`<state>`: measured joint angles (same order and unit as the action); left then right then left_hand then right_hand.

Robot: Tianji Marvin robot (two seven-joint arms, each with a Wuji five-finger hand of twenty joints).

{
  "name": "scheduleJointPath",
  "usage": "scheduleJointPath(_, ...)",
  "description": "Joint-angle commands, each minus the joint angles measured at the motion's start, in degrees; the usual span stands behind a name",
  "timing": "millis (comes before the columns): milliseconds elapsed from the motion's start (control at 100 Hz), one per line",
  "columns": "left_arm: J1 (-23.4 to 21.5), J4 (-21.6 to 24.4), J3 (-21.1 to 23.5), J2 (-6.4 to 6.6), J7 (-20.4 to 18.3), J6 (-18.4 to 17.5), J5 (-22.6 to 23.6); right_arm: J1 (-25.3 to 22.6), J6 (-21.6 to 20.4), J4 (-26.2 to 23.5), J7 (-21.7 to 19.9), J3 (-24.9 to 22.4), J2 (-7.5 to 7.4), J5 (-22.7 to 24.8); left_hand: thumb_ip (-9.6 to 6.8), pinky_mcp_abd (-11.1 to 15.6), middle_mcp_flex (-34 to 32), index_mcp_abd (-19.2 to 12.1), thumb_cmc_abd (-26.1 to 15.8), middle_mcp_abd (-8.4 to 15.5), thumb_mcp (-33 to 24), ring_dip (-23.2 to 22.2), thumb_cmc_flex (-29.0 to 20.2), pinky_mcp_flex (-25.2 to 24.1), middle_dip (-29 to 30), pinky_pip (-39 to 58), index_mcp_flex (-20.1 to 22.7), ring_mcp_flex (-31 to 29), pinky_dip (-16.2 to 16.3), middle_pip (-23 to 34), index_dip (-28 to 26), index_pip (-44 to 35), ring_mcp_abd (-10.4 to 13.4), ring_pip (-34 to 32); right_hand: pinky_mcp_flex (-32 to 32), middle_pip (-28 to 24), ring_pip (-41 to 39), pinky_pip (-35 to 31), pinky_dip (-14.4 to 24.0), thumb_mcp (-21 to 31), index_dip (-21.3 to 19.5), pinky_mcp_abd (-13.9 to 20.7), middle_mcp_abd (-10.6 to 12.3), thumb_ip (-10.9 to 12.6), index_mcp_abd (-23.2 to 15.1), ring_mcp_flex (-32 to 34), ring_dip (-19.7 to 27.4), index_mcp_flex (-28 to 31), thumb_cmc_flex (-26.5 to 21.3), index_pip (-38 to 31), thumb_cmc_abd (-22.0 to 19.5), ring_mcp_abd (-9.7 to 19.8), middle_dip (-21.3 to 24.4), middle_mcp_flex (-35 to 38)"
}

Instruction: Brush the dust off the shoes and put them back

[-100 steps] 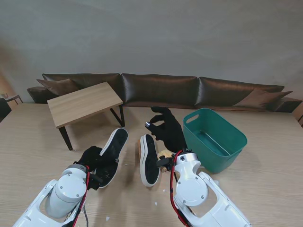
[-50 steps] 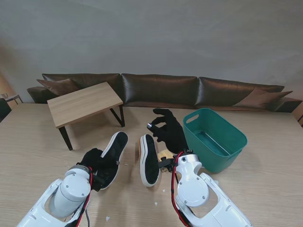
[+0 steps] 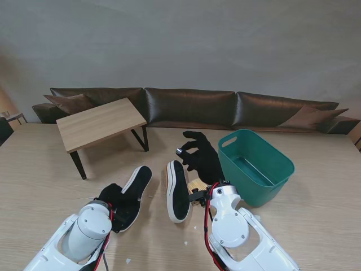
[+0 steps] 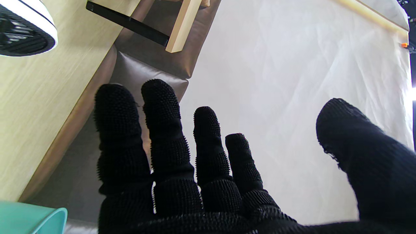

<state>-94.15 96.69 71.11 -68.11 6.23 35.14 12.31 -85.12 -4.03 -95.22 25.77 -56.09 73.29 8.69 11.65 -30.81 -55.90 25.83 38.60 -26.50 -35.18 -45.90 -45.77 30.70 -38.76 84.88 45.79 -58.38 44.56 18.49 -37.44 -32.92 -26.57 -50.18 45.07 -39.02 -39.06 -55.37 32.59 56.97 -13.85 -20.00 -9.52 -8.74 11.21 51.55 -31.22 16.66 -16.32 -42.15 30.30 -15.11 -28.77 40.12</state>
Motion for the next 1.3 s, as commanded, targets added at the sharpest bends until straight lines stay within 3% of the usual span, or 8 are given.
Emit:
scheduleJointPath(0,0.2,0.8,0.2,-0.87,-0.3,1.0,-1.3,-0.5,-0.3,0.0,-0.6,0.0,0.27,-0.3,-5.32,-0.3,2.8,-2.4,-7.1,-0.9,-8.3,1.3,1.9,-3.6,1.7,-2.3,1.9,4.6,1.9,-1.8,0.9,3.7,-3.3,1.5,-26.5,0.5,0.3,1.1,0.7,-0.1,-0.3,-0.5,-0.6,1.8,-1.2,0.1,0.0,0.7,1.2,0.3,-1.4,-0.4,0.4,0.8)
scheduleJointPath(80,0.1,1.5,0.3,-1.2,0.2,2.1,-2.3,-0.5,-0.2,0.1,-0.6,-0.1,0.28,-0.4,-5.77,-1.5,4.1,-1.8,-8.3,-1.8,-7.4,2.7,2.9,-7.3,3.1,-5.4,1.5,8.0,2.4,-3.8,2.6,7.6,-5.8,5.2,-26.5,0.5,0.4,1.1,0.7,0.0,-0.3,-0.5,-0.6,1.8,-1.1,0.0,0.0,0.7,1.1,0.3,-1.4,-0.3,0.4,0.8)
scheduleJointPath(200,-0.1,2.2,0.5,-1.67,1.1,2.9,-3.6,-0.6,-0.2,0.1,-0.6,-0.2,0.3,-0.6,-5.85,-2.0,5.1,-1.2,-9.5,-2.5,-5.7,4.4,3.4,-10.7,4.5,-8.2,1.4,11.0,2.5,-6.0,3.6,11.1,-7.8,8.9,-26.5,0.4,0.3,1.1,0.7,0.2,-0.3,-0.5,-0.7,1.8,-1.0,0.0,0.0,0.8,1.0,0.2,-1.3,-0.4,0.4,0.8)
scheduleJointPath(580,-1.3,4.4,1.6,-1.31,0.1,4.6,-3.0,-0.5,-0.3,0.2,-0.8,-0.2,0.27,-0.8,-6.05,-2.9,6.9,-0.7,-11.5,-3.2,-2.6,7.6,3.7,-14.8,7.4,-13.7,1.8,15.2,0.3,-8.9,5.1,17.0,-9.4,15.2,-26.5,0.4,0.2,1.1,0.8,0.7,-0.4,-0.6,-0.7,1.8,-0.8,0.3,0.0,1.1,0.8,0.2,-1.5,-0.5,0.4,1.0)
scheduleJointPath(1010,-2.0,5.8,2.2,-0.64,-1.7,6.4,-1.6,-0.6,-0.4,0.1,-1.1,-0.2,0.33,-1.9,-6.26,-4.6,8.5,-0.9,-13.2,-3.2,-0.2,15.3,3.6,-18.1,11.9,-29.3,2.0,20.9,-10.1,-10.2,6.2,18.5,-10.1,27.0,-26.5,0.4,0.1,1.1,0.7,1.1,-0.4,-0.6,-0.8,1.8,-0.5,0.5,0.0,1.5,0.7,0.1,-1.7,-0.6,0.4,1.3)
scheduleJointPath(1210,-2.0,6.5,2.2,-0.14,-3.4,8.3,-0.8,-0.6,-0.6,0.1,-1.1,-0.3,0.39,-2.5,-6.29,-3.0,11.2,-1.0,-14.6,-3.1,2.0,21.9,3.6,-20.4,16.2,-42.2,1.6,27.5,-17.5,-11.7,7.9,19.7,-9.7,35.0,-26.6,0.4,0.1,1.1,0.8,1.3,-0.4,-0.6,-0.9,1.8,-0.3,0.6,0.0,1.6,0.6,0.1,-1.8,-0.7,0.4,1.4)
scheduleJointPath(1290,-1.9,6.8,2.2,0.14,-4.2,9.1,-0.3,-0.6,-0.7,0.1,-1.2,-0.3,0.39,-2.7,-6.29,-2.6,12.5,-1.4,-15.1,-3.1,2.7,23.1,3.7,-21.1,17.2,-44.9,1.1,29.3,-18.6,-12.3,8.7,20.5,-9.5,36.6,-26.5,0.4,0.1,1.1,0.8,1.4,-0.4,-0.7,-0.9,1.8,-0.3,0.6,0.0,1.6,0.6,0.1,-1.9,-0.6,0.4,1.5)
